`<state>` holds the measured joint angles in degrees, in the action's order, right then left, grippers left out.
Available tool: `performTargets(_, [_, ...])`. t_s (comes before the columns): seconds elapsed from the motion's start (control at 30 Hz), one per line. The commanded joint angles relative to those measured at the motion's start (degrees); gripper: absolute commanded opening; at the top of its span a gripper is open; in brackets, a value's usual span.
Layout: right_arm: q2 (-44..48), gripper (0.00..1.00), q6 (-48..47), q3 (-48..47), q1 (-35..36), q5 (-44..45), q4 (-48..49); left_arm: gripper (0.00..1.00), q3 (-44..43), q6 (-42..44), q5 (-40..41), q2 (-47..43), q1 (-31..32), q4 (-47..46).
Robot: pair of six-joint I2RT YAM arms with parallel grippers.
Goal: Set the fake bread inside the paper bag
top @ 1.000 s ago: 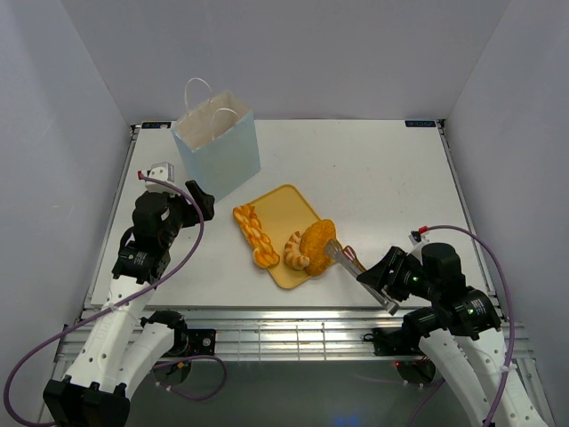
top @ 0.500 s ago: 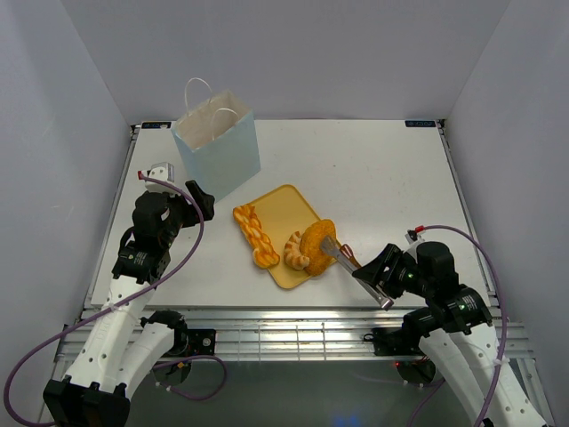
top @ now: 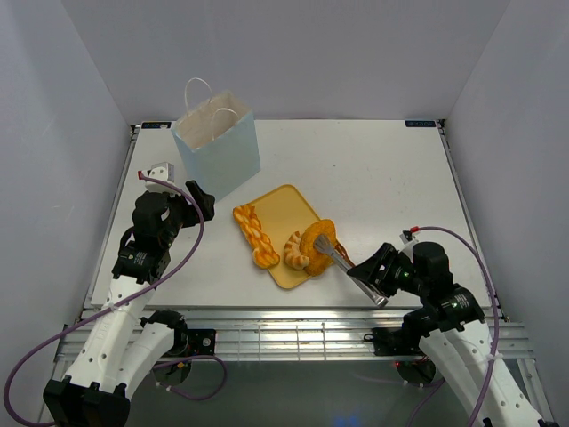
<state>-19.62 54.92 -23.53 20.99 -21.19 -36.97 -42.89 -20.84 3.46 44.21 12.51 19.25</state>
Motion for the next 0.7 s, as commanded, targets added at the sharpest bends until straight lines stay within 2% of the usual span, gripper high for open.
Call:
performTargets(0.0, [-0.42, 0.62, 0.81, 0.32, -0.16, -1.84, 4.71, 0.94, -0.26, 0.19, -1.09, -0.17, 0.14, -0.70])
performTargets(0.3, [-2.70, 0.61, 1.60, 2.87, -0.16, -3.15, 9.72, 0.94, -0.26, 0.19, -0.91, -0.26, 0.23, -0.70])
performTargets(0.4, [-4.11, 0.58, 1.60, 2.96, -0.16, -3.24, 10.95, 0.94, -0.26, 0.19, -0.92, -0.17, 0.23, -0.70])
performTargets(0.5, [-5.60, 0.47, 0.81, 2.00, -0.16, -3.51, 12.10, 0.94, -0.26, 0.19, -0.83, -0.09, 0.32, -0.70])
performTargets(0.63, [-7.89, 0.22, -1.65, -0.37, -0.16, -3.33, 12.54, 0.94, -0.26, 0.19, -0.83, -0.08, 0.32, -0.70])
performTargets(0.67, [-8.94, 0.20, -2.96, -0.81, -0.16, -3.42, 12.36, 0.94, -0.26, 0.19, -0.91, -0.17, 0.23, -0.70])
